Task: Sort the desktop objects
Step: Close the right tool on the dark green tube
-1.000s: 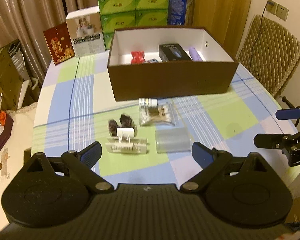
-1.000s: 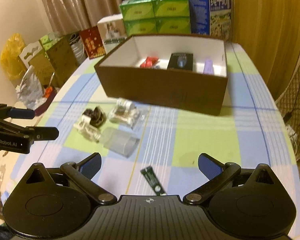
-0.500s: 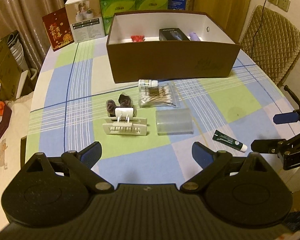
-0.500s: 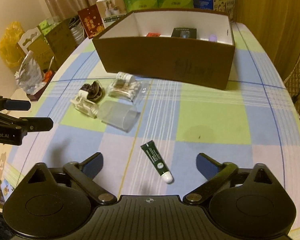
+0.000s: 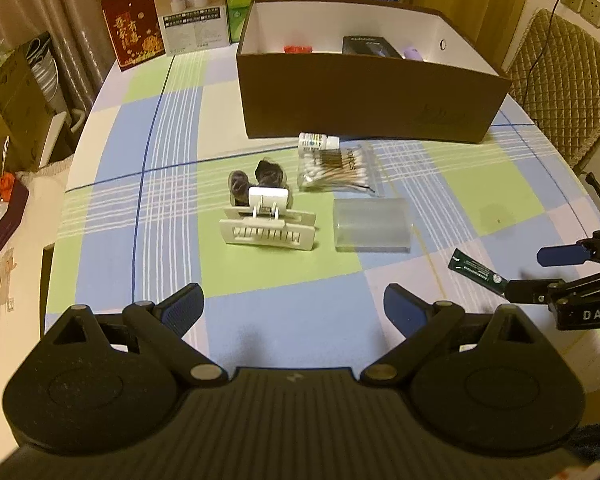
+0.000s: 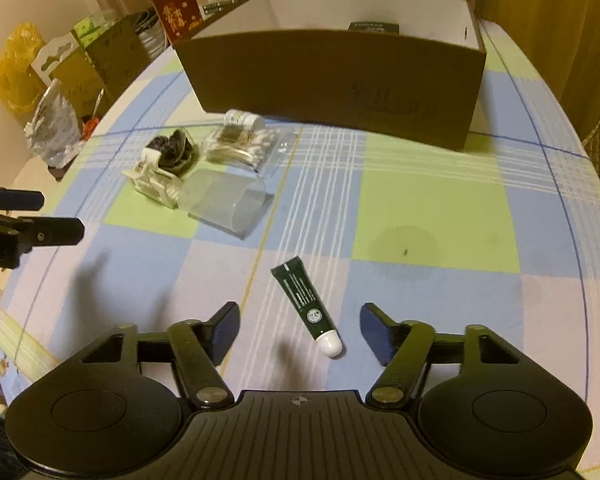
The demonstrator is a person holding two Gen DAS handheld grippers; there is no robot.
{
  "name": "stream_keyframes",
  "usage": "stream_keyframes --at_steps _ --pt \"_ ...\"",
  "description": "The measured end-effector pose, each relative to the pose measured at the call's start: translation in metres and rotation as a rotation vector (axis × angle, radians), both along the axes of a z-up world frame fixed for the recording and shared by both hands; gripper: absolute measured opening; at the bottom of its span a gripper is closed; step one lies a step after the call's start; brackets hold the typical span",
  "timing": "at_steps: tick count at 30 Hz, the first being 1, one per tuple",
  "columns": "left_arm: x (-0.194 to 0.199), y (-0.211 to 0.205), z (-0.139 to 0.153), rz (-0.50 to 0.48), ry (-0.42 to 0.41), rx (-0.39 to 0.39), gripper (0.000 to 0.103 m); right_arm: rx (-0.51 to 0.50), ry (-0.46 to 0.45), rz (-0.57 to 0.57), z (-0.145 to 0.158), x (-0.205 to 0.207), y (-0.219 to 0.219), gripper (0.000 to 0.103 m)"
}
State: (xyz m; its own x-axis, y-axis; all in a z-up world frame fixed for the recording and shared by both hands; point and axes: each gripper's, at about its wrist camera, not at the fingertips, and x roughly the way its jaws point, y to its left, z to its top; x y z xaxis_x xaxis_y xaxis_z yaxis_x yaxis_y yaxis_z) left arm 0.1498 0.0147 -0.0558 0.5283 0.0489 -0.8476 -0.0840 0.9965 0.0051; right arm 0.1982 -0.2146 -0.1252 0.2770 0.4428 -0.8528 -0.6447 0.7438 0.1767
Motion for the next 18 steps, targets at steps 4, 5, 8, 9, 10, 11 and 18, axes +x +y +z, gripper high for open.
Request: stream_keyframes --at_steps 4,5,8,9,10,11,18 --pt "0.002 0.003 -0.005 0.012 0.009 -0.002 0.095 -0.028 -0.004 0.020 -0.012 0.003 0.003 0.043" --pt "0.003 0.004 -0.006 0.016 0.012 -0.002 0.095 -0.036 -0.006 0.026 -0.015 0.004 0.004 0.042" --pt "0.006 0.007 -0.010 0.026 0.021 -0.004 0.095 -0.053 -0.010 0.031 -0.024 0.005 0.005 0.038" --pt "0.007 0.007 -0.011 0.029 0.023 -0.005 0.095 -0.062 -0.013 0.031 -0.027 0.006 0.006 0.037" --pt "0.008 0.008 -0.012 0.031 0.026 -0.006 0.095 -0.070 -0.014 0.032 -0.029 0.007 0.007 0.036" --pt "0.009 0.009 -0.013 0.034 0.028 -0.006 0.095 -0.076 -0.016 0.034 -0.032 0.007 0.008 0.035" --pt "0.022 0.015 -0.019 0.045 0.035 -0.010 0.094 -0.096 -0.054 0.030 -0.038 0.013 0.010 0.014"
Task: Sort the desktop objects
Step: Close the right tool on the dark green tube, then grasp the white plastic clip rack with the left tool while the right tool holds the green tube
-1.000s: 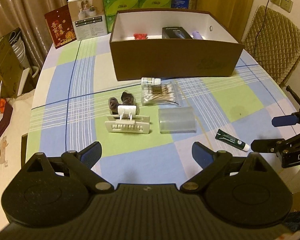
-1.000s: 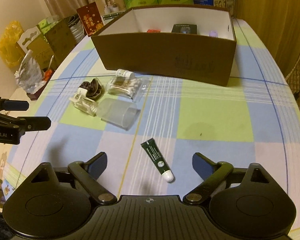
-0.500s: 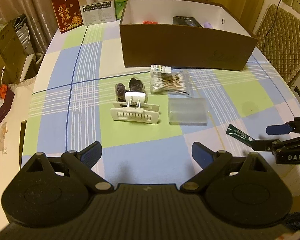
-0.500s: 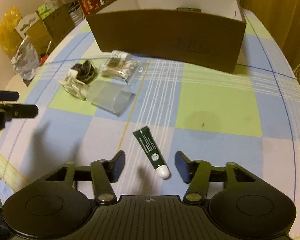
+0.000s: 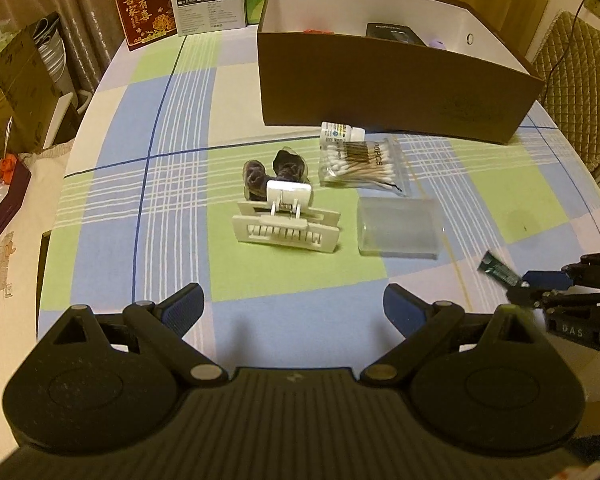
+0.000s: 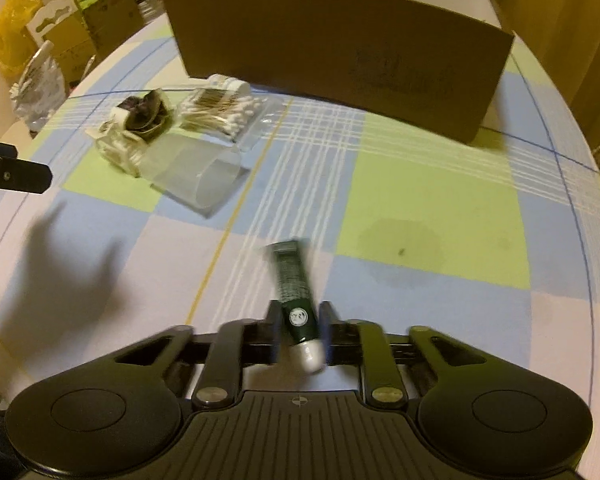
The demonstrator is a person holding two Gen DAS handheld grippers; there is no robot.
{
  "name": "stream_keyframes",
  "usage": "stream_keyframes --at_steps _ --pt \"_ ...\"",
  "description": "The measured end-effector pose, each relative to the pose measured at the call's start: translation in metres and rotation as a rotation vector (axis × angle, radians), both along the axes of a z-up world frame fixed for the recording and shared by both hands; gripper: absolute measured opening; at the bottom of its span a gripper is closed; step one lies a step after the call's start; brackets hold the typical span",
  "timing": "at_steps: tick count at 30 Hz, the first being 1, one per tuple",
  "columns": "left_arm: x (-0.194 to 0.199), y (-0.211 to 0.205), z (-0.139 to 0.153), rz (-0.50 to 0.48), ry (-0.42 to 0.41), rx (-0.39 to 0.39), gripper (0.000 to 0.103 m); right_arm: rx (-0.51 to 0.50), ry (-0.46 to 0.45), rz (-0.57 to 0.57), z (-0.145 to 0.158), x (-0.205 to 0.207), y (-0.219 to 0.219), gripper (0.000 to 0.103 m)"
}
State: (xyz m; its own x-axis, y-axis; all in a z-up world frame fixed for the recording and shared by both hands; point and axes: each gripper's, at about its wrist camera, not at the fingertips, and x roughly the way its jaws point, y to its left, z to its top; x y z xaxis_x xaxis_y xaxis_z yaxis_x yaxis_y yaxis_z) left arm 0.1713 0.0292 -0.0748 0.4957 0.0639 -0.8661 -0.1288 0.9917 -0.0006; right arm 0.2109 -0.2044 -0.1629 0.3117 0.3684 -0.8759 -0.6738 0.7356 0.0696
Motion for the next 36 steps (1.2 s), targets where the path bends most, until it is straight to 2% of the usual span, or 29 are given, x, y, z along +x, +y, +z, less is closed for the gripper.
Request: stream_keyframes --at_steps 6,11,13,17,21,25,29,36 --pt "0.016 0.005 -0.004 -0.006 -0.011 0.010 0.093 -0.001 -0.004 -0.104 -0.001 0.017 -0.015 0.013" --pt "0.029 0.014 -0.007 -0.026 -0.036 0.016 0.089 0.001 -0.004 -0.181 0.000 0.032 -0.030 0.013" --pt "0.035 0.016 -0.009 -0.046 -0.048 0.016 0.084 0.000 -0.004 -0.208 0.002 0.038 -0.036 0.014" --pt "0.048 0.020 -0.015 -0.080 -0.056 0.025 0.083 -0.003 -0.008 -0.246 0.004 0.045 -0.045 0.013" --pt "0.063 0.024 -0.023 -0.051 -0.026 0.005 0.083 0.003 -0.008 -0.257 0.005 0.047 -0.048 0.013" --pt "0.076 0.028 -0.030 0.030 -0.009 -0.020 0.084 -0.007 -0.020 -0.254 0.005 0.045 -0.045 0.013" --pt "0.089 0.027 -0.042 0.091 0.018 -0.001 0.084 -0.008 -0.021 -0.258 0.005 0.046 -0.044 0.013" --pt "0.079 0.032 -0.049 0.007 0.033 0.009 0.083 -0.008 -0.020 -0.259 0.005 0.047 -0.044 0.013"
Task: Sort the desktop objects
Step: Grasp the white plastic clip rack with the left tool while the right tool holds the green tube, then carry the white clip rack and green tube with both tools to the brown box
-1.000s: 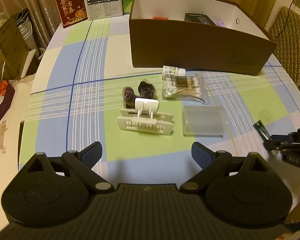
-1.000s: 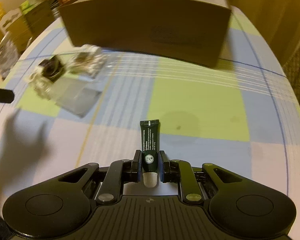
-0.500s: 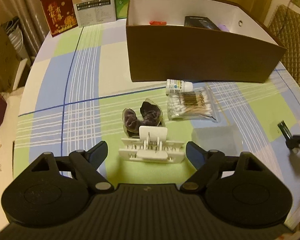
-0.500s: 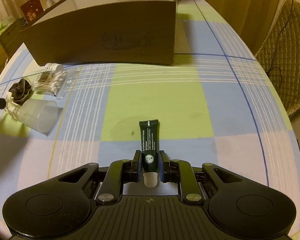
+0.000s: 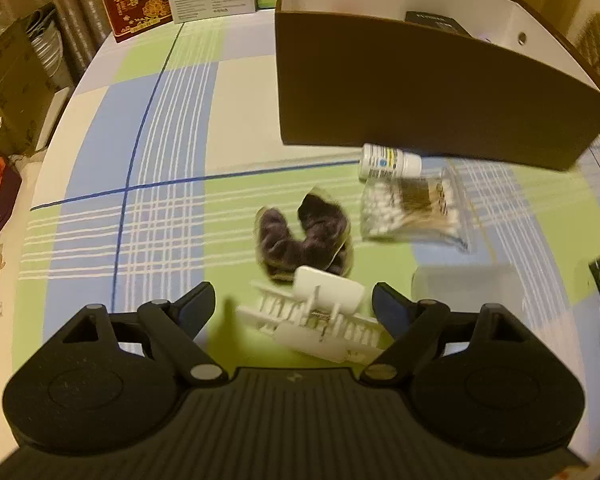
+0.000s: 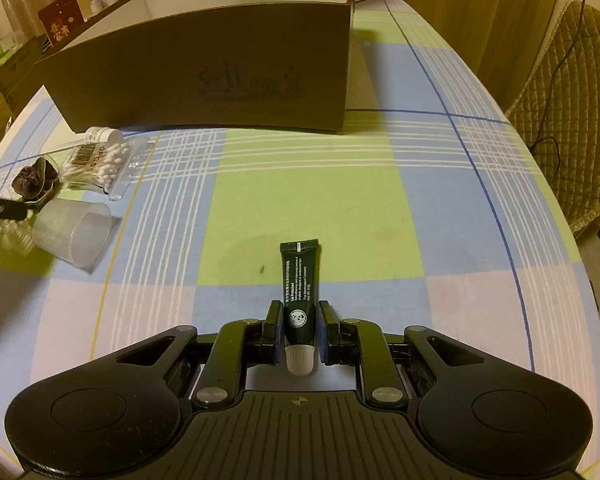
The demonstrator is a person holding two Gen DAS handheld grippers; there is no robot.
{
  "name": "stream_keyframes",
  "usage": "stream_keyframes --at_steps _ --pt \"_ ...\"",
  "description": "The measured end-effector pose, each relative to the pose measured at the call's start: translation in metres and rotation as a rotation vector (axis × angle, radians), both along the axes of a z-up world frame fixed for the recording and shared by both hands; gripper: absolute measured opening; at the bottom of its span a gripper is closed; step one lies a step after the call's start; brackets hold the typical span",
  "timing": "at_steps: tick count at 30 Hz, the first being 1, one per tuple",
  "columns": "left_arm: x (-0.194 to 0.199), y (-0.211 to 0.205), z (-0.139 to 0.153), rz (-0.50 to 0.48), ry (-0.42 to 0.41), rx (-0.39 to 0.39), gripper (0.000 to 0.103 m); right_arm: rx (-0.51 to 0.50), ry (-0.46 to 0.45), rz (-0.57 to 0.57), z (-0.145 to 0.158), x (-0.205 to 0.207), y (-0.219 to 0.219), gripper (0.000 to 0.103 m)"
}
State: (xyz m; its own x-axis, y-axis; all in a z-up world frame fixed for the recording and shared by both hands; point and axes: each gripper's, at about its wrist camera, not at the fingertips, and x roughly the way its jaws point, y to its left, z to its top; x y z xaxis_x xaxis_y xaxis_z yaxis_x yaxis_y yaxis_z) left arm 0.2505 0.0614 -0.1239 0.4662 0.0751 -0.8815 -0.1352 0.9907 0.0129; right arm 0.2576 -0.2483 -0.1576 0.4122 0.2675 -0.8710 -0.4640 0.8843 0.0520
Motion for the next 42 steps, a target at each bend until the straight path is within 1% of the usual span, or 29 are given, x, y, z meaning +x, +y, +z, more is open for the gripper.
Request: stream_keyframes --at_steps 3,5,8,12,15,17,19,20,22,27,29,32,36,39,40,42 --pt "-0.008 0.012 -0.001 -0.029 0.008 0.016 0.083 -0.004 -0.001 0.003 0.000 0.001 0.000 0.014" --pt "-0.013 0.019 -0.002 -0.032 0.020 0.037 0.083 -0.005 -0.001 0.005 0.000 0.002 0.000 0.014" --pt "-0.020 0.032 -0.003 0.000 0.038 0.058 0.083 -0.011 -0.002 0.013 0.000 0.002 0.001 0.014" --pt "-0.032 0.042 0.003 0.076 0.031 -0.005 0.083 -0.017 -0.004 0.020 0.001 0.002 0.001 0.014" --pt "-0.038 0.037 0.002 0.108 0.014 -0.011 0.081 -0.022 -0.006 0.027 0.001 0.001 0.002 0.014" --pt "-0.037 0.034 -0.001 0.108 0.015 -0.008 0.074 -0.023 -0.006 0.032 0.001 0.001 0.002 0.014" --pt "-0.036 0.033 -0.004 0.096 0.011 -0.021 0.061 -0.020 -0.007 0.034 0.001 0.001 0.001 0.014" --pt "-0.036 0.033 -0.005 0.085 0.006 -0.017 0.057 -0.020 -0.007 0.034 0.001 0.001 0.001 0.014" --pt "-0.035 0.030 -0.006 0.036 0.001 -0.007 0.036 -0.022 -0.008 0.038 0.001 0.000 0.000 0.014" --pt "-0.043 0.028 -0.006 -0.143 0.011 0.030 0.033 -0.019 -0.003 0.043 0.001 -0.002 -0.002 0.014" --pt "-0.046 0.031 -0.006 -0.171 0.015 0.035 0.033 -0.018 -0.005 0.045 0.001 -0.003 -0.002 0.014" --pt "-0.046 0.040 -0.005 -0.129 0.010 0.029 0.034 -0.019 -0.011 0.050 0.001 -0.003 -0.001 0.015" --pt "-0.039 0.048 -0.008 -0.048 0.005 -0.041 0.034 -0.006 -0.011 0.050 0.001 -0.003 0.000 0.024" --pt "-0.034 0.046 -0.013 -0.022 0.013 -0.037 0.033 -0.016 -0.020 0.061 0.001 -0.004 0.004 0.030" --pt "-0.033 0.046 -0.013 -0.018 0.011 -0.031 0.031 -0.020 -0.026 0.065 0.000 -0.005 0.005 0.031" --pt "-0.033 0.045 -0.013 -0.013 0.007 -0.019 0.030 -0.031 -0.040 0.069 0.000 -0.005 0.007 0.031"
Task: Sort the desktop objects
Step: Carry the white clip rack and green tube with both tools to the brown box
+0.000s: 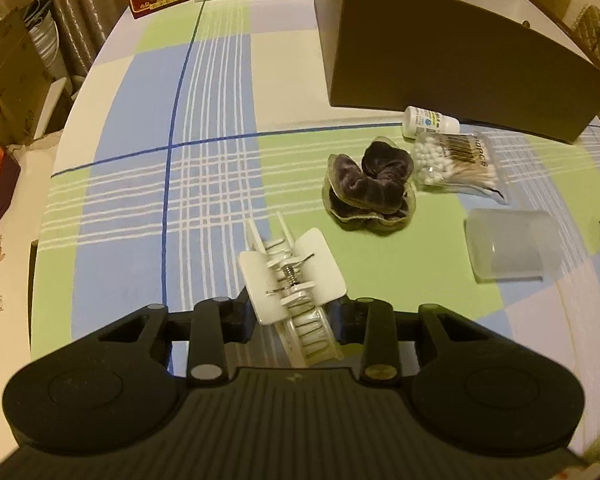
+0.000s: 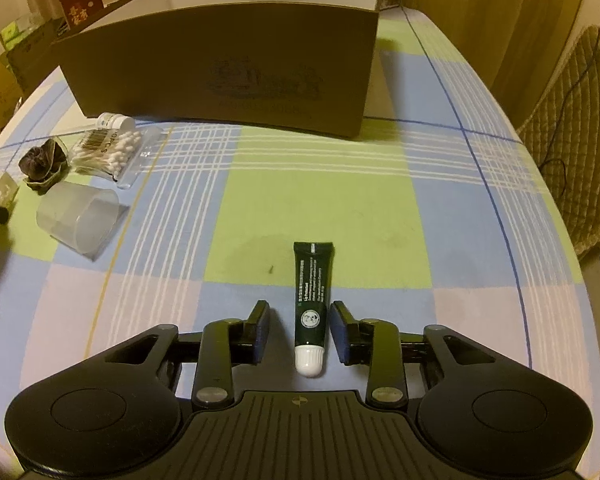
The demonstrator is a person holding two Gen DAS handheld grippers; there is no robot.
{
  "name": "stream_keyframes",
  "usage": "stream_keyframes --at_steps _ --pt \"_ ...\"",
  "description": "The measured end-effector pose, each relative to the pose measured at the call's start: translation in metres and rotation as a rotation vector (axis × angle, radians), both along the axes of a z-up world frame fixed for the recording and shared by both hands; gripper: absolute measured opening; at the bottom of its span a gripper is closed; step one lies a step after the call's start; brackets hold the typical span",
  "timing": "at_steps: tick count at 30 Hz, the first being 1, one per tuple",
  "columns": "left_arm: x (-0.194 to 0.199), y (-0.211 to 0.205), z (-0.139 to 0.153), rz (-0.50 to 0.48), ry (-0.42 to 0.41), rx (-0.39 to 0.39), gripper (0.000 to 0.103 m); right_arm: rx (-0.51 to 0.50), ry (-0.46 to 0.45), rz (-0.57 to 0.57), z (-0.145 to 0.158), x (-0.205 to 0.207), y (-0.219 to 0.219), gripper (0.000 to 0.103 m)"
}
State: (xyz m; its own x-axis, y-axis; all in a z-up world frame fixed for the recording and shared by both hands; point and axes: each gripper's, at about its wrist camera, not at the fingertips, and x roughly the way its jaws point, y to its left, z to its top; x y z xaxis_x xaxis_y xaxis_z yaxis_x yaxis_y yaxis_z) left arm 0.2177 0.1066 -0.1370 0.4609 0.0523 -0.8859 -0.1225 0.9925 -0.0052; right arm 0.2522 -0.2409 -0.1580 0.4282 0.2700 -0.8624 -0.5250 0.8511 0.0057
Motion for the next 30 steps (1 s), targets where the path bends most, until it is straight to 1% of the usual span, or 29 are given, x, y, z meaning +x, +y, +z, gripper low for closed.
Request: stream_keyframes --at_steps 3,5,6,7,9,15,20,27,30 --pt "0.001 0.000 0.000 0.004 -0.004 0.003 0.030 0.005 -0.006 -0.015 -0.001 0.001 0.000 0.030" --pt "0.000 -0.002 0.000 -0.014 -0.004 0.011 0.030 0.003 -0.012 -0.013 -0.001 0.000 0.000 0.030" --pt "-0.002 -0.004 0.000 -0.028 -0.003 0.013 0.030 0.000 -0.013 -0.012 -0.001 0.000 0.000 0.027" --pt "-0.003 -0.006 0.000 -0.037 -0.002 0.015 0.030 -0.002 -0.013 -0.015 -0.001 0.000 0.000 0.021" --pt "-0.006 -0.010 0.001 -0.054 0.002 0.023 0.029 -0.007 -0.007 -0.008 0.000 -0.001 0.001 0.013" --pt "-0.010 -0.019 0.005 -0.075 0.006 0.013 0.028 -0.009 0.019 0.000 0.002 -0.004 0.003 0.013" --pt "-0.011 -0.024 0.014 -0.090 -0.009 0.014 0.028 0.042 0.062 0.003 0.007 -0.011 0.002 0.013" --pt "-0.008 -0.030 0.034 -0.103 -0.042 0.025 0.028 0.116 0.045 0.017 0.029 -0.011 0.004 0.013" --pt "-0.007 -0.032 0.044 -0.109 -0.069 0.026 0.028 0.147 0.039 0.024 0.040 -0.007 0.007 0.013"
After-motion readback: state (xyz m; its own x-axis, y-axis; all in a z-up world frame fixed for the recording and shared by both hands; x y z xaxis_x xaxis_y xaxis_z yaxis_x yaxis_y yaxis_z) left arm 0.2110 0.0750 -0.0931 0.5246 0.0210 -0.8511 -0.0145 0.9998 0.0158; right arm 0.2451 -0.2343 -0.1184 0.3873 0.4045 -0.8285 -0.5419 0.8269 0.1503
